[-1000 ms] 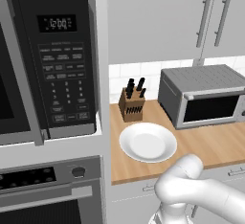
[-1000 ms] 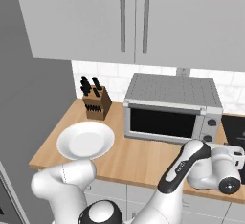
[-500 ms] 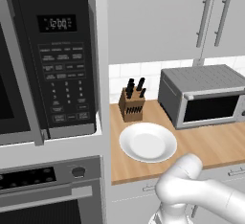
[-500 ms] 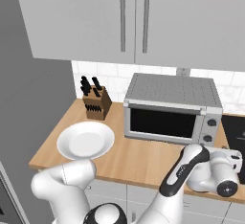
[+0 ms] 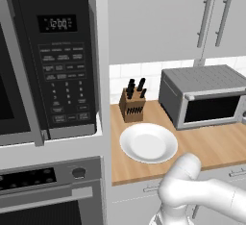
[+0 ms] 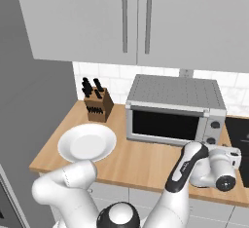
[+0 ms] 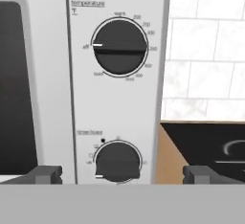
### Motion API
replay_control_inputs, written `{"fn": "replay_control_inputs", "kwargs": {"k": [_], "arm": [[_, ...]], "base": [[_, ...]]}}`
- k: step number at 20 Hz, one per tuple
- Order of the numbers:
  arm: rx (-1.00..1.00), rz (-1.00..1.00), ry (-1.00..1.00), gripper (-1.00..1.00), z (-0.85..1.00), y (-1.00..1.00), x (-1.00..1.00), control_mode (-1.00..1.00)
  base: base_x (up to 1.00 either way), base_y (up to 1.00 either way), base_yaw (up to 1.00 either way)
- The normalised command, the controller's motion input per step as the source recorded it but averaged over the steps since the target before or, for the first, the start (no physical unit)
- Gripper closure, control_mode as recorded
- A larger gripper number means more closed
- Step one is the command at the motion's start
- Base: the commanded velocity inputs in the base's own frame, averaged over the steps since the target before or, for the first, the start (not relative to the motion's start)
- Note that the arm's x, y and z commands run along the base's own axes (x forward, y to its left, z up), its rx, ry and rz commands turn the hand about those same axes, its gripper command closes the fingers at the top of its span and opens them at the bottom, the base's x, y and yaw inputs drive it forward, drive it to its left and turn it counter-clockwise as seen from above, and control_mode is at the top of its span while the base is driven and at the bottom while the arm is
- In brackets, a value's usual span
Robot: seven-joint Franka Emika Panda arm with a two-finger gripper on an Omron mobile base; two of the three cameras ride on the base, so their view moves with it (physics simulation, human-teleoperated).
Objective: Pick up the kebab skewer and baguette bread, and place them inside the toaster oven. Close the toaster oven door and start by setting the timer.
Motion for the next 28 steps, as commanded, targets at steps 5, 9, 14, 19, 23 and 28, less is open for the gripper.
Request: {"fn": "replay_control_inputs", "kwargs": {"k": [5,9,14,19,23,28], "arm": [[0.0,0.0,0.0,-1.0,-0.05,0.0,0.14,-1.0],[0.0,0.0,0.0,-1.0,-0.01,0.0,0.05,-1.0],[0.0,0.0,0.0,-1.0,-0.05,0.0,0.12,-1.0],[0.0,0.0,0.0,-1.0,-0.09,0.01,0.02,-1.0],[0.0,0.0,0.0,-1.0,-0.08,0.01,0.06,-1.0],[0.0,0.0,0.0,-1.0,-0.01,0.02,0.14,-1.0]], "base": [[0.0,0.0,0.0],[0.0,0.0,0.0],[0.0,0.0,0.0],[0.0,0.0,0.0],[0.0,0.0,0.0],[0.0,0.0,0.0]]}}
